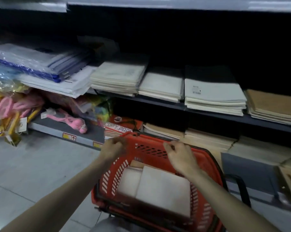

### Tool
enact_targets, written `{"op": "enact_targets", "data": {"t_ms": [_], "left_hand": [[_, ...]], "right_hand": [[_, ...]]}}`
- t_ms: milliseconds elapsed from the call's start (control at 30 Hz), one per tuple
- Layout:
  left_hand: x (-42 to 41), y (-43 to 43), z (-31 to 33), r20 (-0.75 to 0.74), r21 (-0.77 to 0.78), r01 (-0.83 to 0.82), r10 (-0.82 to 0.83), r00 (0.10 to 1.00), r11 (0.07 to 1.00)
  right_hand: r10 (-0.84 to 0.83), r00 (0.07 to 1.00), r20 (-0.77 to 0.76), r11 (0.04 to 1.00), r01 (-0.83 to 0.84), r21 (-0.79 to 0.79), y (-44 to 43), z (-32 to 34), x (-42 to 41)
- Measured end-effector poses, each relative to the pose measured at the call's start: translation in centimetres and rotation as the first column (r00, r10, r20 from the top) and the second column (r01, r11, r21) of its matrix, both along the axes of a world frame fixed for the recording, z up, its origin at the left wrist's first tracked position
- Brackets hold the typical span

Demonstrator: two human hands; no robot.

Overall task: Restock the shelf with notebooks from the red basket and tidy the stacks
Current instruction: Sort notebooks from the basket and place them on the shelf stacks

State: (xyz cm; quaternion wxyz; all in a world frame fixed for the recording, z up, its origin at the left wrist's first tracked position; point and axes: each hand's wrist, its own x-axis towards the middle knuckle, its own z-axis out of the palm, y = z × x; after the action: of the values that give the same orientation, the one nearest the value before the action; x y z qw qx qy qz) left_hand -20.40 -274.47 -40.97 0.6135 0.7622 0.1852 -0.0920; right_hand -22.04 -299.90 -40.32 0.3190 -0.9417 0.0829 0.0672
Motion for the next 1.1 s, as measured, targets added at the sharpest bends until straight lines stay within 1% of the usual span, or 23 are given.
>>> {"op": "enact_targets", "data": {"t_ms": [33,100,167,233,267,333,400,467,533,600,667,767,900,1000,1067,1100], "left_hand": [[-0.3,-1.1,-1.2,-0.059,-0.014,0.039,-0.039,0.997,0.999],[-0.7,-2.8,-4.3,-0.212,-0.048,0.079,-0.088,0.973,0.996],[-1.2,-3.9,-7.8,-0.381,-0.068,0.114,-0.132,0.915,0.991],[-1.7,-4.3,-11.7,-0.516,-0.03,0.195,-0.182,0.837,0.98],[-2.0,-4.3,-13.3,-0.561,0.004,0.247,-0.203,0.803,0.969],[-2.6,-4.5,-15.5,-0.609,0.028,0.282,-0.207,0.765,0.959],[-2.7,-4.5,-16.7,-0.653,-0.003,0.252,-0.193,0.733,0.968],[-2.5,-4.3,-16.9,-0.662,-0.111,0.14,-0.178,0.728,0.984],[-2.3,-3.9,-17.0,-0.656,-0.195,0.077,-0.188,0.731,0.978],[-2.2,-3.8,-17.0,-0.654,-0.226,0.065,-0.201,0.73,0.972],[-2.3,-4.1,-17.1,-0.656,-0.217,0.057,-0.188,0.731,0.975],[-2.2,-4.9,-16.7,-0.667,-0.154,0.122,-0.195,0.719,0.98],[-2.3,-4.8,-17.2,-0.68,-0.098,0.203,-0.214,0.701,0.974],[-2.2,-4.6,-17.6,-0.656,-0.033,0.283,-0.234,0.718,0.959],[-2.3,-4.6,-17.3,-0.646,-0.018,0.29,-0.232,0.727,0.957],[-2.4,-4.6,-17.0,-0.65,-0.035,0.271,-0.228,0.725,0.962]], "right_hand": [[-0.034,0.993,-0.117,0.999,0.033,-0.009,-0.9,-2.6,-0.6],[-0.115,0.934,-0.337,0.993,0.115,-0.02,-3.0,-7.3,-1.8],[-0.193,0.853,-0.485,0.977,0.211,-0.018,-4.8,-11.0,-3.1],[-0.259,0.783,-0.565,0.954,0.298,-0.023,-5.8,-14.1,-4.3],[-0.277,0.753,-0.597,0.944,0.33,-0.022,-6.0,-15.4,-4.8],[-0.29,0.709,-0.643,0.927,0.375,-0.006,-5.9,-17.8,-5.2],[-0.316,0.674,-0.668,0.9,0.435,0.014,-5.4,-19.0,-5.0],[-0.355,0.641,-0.68,0.853,0.52,0.046,-4.8,-19.7,-4.5],[-0.386,0.619,-0.685,0.807,0.586,0.075,-4.1,-20.1,-4.5],[-0.42,0.598,-0.683,0.744,0.658,0.119,-3.8,-20.8,-4.7],[-0.432,0.593,-0.68,0.714,0.685,0.143,-3.9,-21.8,-4.8],[-0.431,0.601,-0.673,0.719,0.68,0.146,-4.4,-21.8,-4.7],[-0.433,0.619,-0.655,0.782,0.619,0.068,-4.1,-20.1,-4.5],[-0.444,0.639,-0.628,0.812,0.583,0.019,-3.5,-20.0,-4.9],[-0.455,0.66,-0.598,0.827,0.562,-0.009,-3.1,-19.4,-5.1],[-0.464,0.666,-0.584,0.826,0.563,-0.015,-3.0,-19.3,-5.2]]}}
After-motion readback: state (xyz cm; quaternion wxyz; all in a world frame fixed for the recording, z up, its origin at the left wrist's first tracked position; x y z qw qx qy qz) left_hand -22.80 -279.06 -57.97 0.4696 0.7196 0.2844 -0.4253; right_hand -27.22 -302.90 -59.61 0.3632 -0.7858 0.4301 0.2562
